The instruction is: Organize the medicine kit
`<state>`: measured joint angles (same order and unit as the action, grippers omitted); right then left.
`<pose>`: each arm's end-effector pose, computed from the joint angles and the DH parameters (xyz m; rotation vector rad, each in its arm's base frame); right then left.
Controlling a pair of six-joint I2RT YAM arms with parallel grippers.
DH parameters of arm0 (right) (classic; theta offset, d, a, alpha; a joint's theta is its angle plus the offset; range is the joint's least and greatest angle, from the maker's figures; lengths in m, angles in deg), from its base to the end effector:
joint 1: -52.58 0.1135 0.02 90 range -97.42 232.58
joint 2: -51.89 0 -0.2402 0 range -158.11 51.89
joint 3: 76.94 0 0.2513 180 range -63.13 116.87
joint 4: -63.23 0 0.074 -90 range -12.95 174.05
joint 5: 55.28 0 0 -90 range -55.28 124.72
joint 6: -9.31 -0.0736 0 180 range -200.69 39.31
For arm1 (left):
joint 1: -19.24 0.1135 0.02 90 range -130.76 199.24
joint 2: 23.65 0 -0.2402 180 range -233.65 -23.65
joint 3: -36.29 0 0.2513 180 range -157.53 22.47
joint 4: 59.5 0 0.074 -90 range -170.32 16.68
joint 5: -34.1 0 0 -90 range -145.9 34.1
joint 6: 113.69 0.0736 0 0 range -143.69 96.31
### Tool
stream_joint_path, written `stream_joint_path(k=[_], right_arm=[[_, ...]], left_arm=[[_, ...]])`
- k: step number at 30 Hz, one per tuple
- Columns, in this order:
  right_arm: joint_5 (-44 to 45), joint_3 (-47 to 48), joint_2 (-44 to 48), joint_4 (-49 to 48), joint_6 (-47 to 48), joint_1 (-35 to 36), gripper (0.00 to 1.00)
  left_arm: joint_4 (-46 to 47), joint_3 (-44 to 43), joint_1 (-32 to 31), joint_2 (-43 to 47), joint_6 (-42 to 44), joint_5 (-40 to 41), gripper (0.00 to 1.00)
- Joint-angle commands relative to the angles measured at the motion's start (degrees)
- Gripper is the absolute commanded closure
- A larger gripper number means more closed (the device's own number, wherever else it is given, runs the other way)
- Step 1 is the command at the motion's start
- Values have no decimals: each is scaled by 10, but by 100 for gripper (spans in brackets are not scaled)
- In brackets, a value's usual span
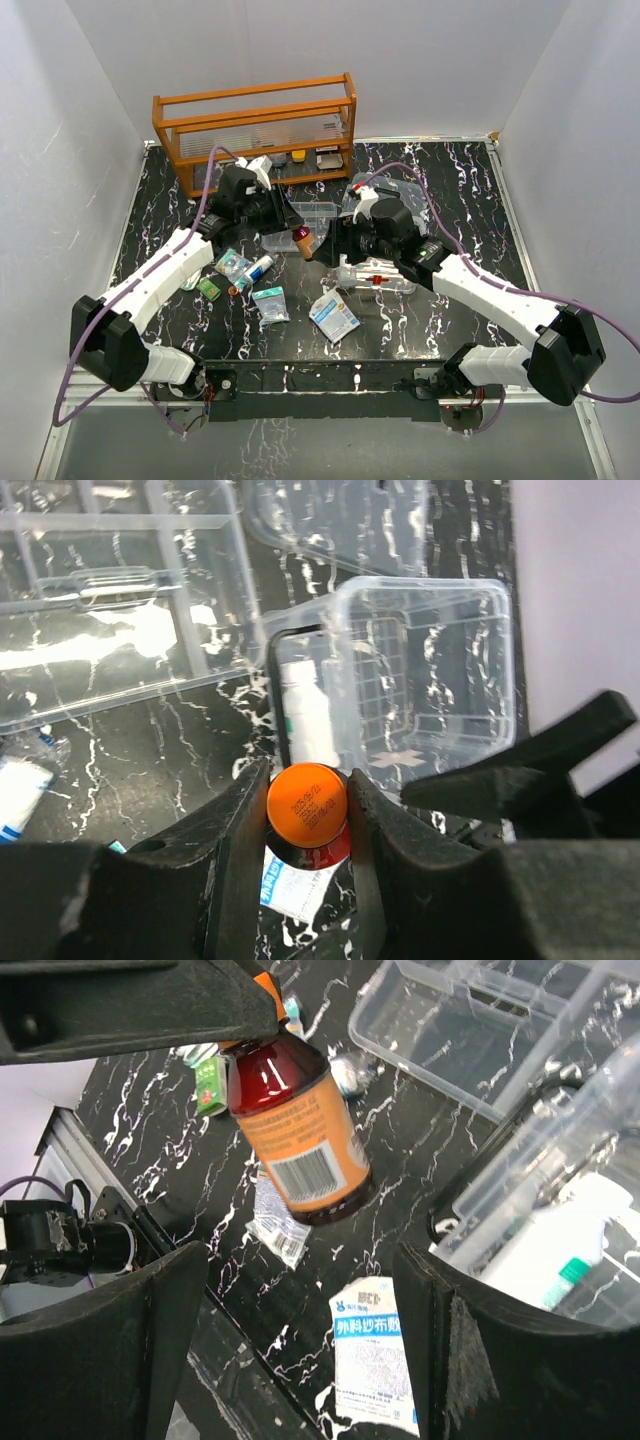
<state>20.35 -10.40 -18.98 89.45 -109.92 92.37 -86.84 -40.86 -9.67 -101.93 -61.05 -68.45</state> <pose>0.2319 0.2169 0.2476 -0.3664 2.2141 0.9566 0.2992 -0.1835 0.2742 -0.0184 2.1914 -0.9129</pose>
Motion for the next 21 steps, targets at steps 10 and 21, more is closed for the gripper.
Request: stream_joint_path(k=[10,21], right_arm=[[-86,62,6,-142,109,8,23],[-116,35,8,-171,61,9,41]], left_arm=[[-86,-118,4,55,40,-178,93],[-82,-123,4,62,35,-212,92]])
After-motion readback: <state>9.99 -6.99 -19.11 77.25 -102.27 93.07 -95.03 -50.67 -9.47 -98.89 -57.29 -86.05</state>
